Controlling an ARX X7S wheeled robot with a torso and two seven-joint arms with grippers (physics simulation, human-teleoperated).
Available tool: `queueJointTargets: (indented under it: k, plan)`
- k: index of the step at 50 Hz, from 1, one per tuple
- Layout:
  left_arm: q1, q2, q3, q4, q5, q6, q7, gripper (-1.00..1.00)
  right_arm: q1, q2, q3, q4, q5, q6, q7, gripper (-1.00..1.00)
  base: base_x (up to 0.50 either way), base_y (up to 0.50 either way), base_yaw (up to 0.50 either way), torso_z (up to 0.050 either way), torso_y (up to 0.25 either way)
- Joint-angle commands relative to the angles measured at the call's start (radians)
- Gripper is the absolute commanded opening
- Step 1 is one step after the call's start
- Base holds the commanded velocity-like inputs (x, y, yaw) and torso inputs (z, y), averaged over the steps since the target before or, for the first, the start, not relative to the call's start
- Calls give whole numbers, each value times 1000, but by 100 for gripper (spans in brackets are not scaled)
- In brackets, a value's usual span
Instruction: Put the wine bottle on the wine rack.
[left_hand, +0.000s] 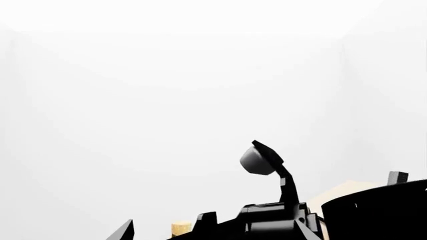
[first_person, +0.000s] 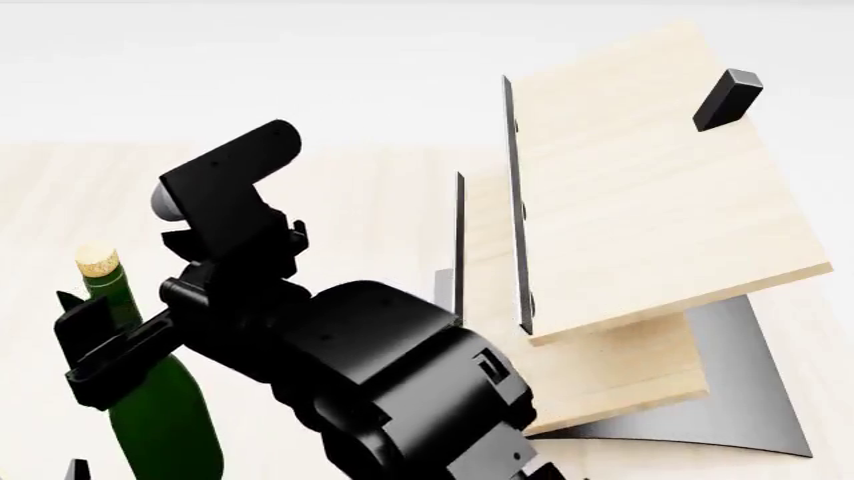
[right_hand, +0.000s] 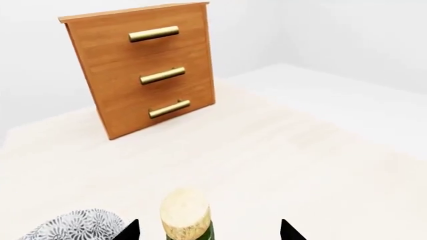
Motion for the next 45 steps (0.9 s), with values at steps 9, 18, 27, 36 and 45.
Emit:
queueJointTargets:
  k: [9, 18, 27, 36, 45]
  plan:
    - [-4, -5, 6, -2, -1, 0, -6, 100, 45, -1, -159, 90, 142, -133, 30, 100, 0, 0, 0, 0, 0]
    - [-3, -9, 7, 1, -3, 1, -9, 100, 65, -6, -272, 139, 209, -209, 51, 100, 0, 0, 0, 0, 0]
    - [-3, -12, 9, -3, -3, 7, -13, 100, 76, 5, -329, 140, 251, -259, 76, 100, 0, 0, 0, 0, 0]
    - [-5, -15, 12, -6, -5, 8, -14, 100, 82, 11, -348, 135, 267, -275, 87, -100, 0, 0, 0, 0, 0]
    - [-6, -16, 16, -5, -2, 6, -16, 100, 100, 38, -343, 87, 283, -272, 113, -100, 0, 0, 0, 0, 0]
